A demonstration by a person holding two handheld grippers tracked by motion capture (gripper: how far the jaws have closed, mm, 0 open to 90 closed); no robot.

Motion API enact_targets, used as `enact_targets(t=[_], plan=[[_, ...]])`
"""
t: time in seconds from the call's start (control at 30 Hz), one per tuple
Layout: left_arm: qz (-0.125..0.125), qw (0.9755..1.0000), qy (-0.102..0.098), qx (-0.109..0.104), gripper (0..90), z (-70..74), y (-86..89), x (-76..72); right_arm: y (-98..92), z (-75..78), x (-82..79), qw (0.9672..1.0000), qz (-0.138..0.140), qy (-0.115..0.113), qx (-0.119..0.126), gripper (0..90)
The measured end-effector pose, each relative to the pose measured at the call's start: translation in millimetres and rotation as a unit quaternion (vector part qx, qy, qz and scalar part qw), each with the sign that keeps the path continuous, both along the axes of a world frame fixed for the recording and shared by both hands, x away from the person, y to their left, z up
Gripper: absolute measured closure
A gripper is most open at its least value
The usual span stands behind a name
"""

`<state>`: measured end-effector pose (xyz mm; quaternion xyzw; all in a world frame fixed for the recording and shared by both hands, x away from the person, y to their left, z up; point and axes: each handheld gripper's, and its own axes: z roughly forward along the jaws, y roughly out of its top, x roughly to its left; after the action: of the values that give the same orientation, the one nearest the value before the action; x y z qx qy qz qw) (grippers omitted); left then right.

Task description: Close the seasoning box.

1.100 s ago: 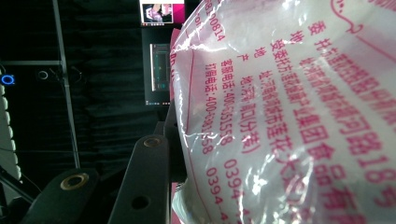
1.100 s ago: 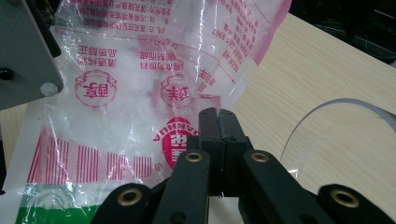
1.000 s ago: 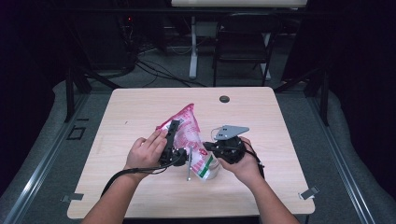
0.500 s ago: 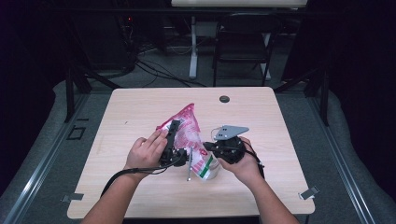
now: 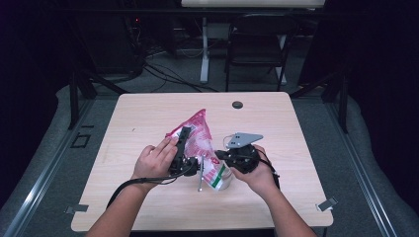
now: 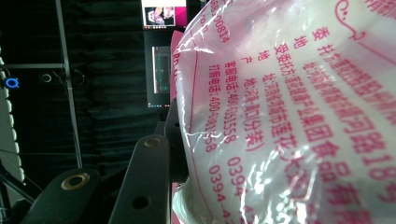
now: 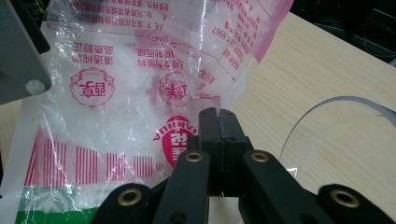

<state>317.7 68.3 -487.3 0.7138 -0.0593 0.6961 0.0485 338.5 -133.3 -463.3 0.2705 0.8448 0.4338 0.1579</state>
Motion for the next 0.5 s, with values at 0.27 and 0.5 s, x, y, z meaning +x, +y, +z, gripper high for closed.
enact_targets(t=[0.27, 0.5], plan=[[0.0, 1.0, -0.002, 0.003, 69.8, 1.0, -0.6, -0.3, -0.2, -0.4, 0.3, 1.0, -0.001, 0.0, 0.0, 90.0], [-0.002, 1.0, -0.002, 0.001, 69.9, 1.3, -1.0, -0.7, 0.1, -0.8, 0.3, 1.0, -0.001, 0.001, 0.0, 90.0]])
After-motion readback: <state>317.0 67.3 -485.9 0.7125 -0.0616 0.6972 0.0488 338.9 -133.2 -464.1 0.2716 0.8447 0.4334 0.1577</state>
